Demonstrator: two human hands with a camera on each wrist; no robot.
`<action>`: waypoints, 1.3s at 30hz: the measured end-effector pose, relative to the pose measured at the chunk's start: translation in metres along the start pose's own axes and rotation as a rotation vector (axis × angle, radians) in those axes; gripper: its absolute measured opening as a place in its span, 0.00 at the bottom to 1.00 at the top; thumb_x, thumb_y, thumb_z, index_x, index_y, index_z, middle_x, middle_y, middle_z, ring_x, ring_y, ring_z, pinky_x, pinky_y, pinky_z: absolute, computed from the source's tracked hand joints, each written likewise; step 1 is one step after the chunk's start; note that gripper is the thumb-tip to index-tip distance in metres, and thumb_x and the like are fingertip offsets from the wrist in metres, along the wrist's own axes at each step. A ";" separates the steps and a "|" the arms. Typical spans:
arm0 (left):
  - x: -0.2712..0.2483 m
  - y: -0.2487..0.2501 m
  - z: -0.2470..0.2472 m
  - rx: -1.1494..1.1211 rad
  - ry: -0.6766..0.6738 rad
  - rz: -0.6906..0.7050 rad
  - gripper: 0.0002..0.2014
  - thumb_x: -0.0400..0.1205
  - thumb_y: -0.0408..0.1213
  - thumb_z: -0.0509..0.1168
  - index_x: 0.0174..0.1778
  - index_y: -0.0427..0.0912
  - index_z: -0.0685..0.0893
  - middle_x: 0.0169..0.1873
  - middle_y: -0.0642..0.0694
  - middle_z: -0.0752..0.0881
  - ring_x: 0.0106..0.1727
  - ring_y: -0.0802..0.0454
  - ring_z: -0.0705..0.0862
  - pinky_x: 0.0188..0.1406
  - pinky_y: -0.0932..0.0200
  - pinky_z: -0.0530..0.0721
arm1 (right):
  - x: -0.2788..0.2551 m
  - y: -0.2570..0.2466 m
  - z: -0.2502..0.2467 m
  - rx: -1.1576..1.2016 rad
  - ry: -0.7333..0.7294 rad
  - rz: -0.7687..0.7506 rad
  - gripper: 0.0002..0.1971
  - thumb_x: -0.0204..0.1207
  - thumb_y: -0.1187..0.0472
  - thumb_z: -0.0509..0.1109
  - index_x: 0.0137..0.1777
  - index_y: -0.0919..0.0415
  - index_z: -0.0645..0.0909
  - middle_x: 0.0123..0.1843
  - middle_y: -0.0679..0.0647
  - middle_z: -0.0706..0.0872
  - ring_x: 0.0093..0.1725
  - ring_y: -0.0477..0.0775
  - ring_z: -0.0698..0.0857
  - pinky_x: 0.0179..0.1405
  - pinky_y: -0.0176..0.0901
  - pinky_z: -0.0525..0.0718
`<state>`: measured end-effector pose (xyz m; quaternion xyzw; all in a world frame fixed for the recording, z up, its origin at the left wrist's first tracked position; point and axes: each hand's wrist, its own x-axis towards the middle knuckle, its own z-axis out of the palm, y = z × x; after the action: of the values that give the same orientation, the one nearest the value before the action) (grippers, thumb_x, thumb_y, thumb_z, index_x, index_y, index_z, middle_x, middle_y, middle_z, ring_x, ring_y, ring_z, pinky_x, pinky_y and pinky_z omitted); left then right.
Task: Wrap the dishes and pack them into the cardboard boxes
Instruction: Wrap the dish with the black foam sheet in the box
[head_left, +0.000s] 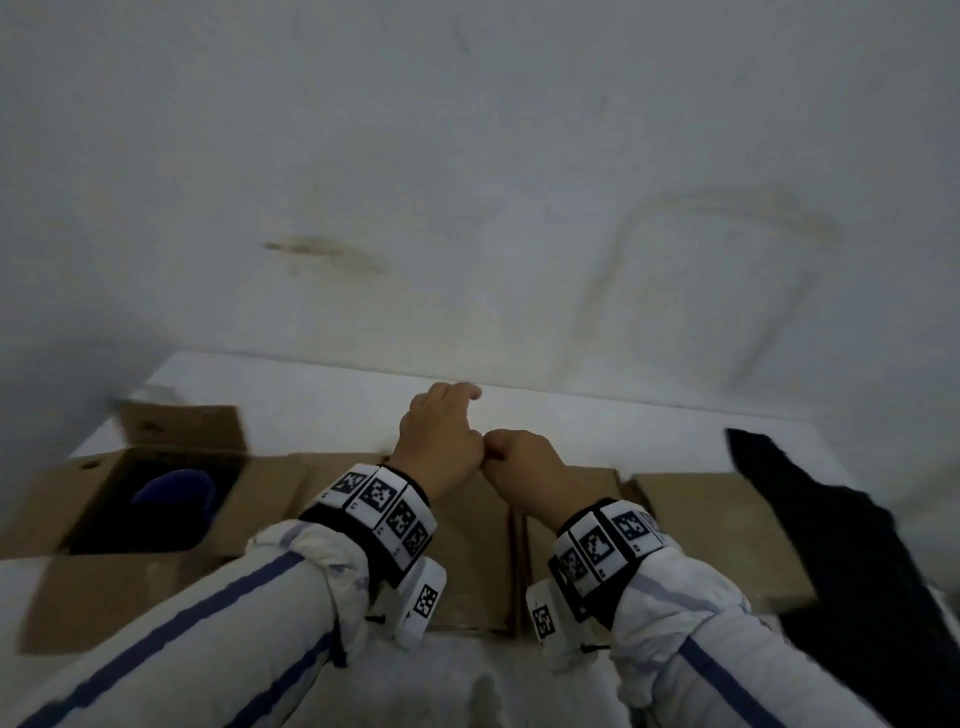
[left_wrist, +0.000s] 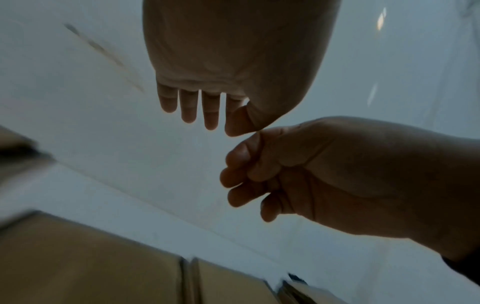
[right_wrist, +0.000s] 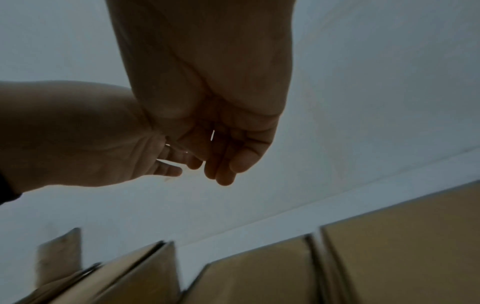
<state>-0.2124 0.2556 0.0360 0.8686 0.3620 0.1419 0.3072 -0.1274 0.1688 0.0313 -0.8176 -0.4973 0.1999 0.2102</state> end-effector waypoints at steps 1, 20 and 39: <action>0.004 0.018 0.020 0.007 -0.037 0.023 0.27 0.78 0.33 0.62 0.74 0.48 0.69 0.73 0.46 0.71 0.74 0.45 0.67 0.73 0.51 0.68 | -0.009 0.022 -0.012 0.002 0.025 0.040 0.10 0.78 0.69 0.59 0.47 0.65 0.83 0.49 0.63 0.88 0.42 0.52 0.78 0.37 0.39 0.67; 0.030 0.238 0.281 0.108 -0.448 0.289 0.21 0.82 0.32 0.56 0.72 0.45 0.73 0.69 0.41 0.74 0.69 0.43 0.74 0.68 0.51 0.73 | -0.124 0.364 -0.127 0.047 0.170 0.725 0.11 0.77 0.62 0.64 0.57 0.62 0.82 0.61 0.61 0.83 0.59 0.60 0.82 0.53 0.40 0.76; 0.039 0.234 0.308 -0.086 -0.421 0.305 0.24 0.78 0.41 0.58 0.73 0.47 0.72 0.65 0.43 0.78 0.64 0.44 0.78 0.65 0.50 0.76 | -0.121 0.376 -0.148 0.154 0.280 0.713 0.06 0.72 0.64 0.66 0.44 0.53 0.81 0.54 0.57 0.86 0.57 0.59 0.83 0.52 0.40 0.76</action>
<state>0.0864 0.0223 -0.0511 0.9097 0.1486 0.0180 0.3875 0.1745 -0.1178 -0.0357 -0.9403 -0.1320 0.1838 0.2541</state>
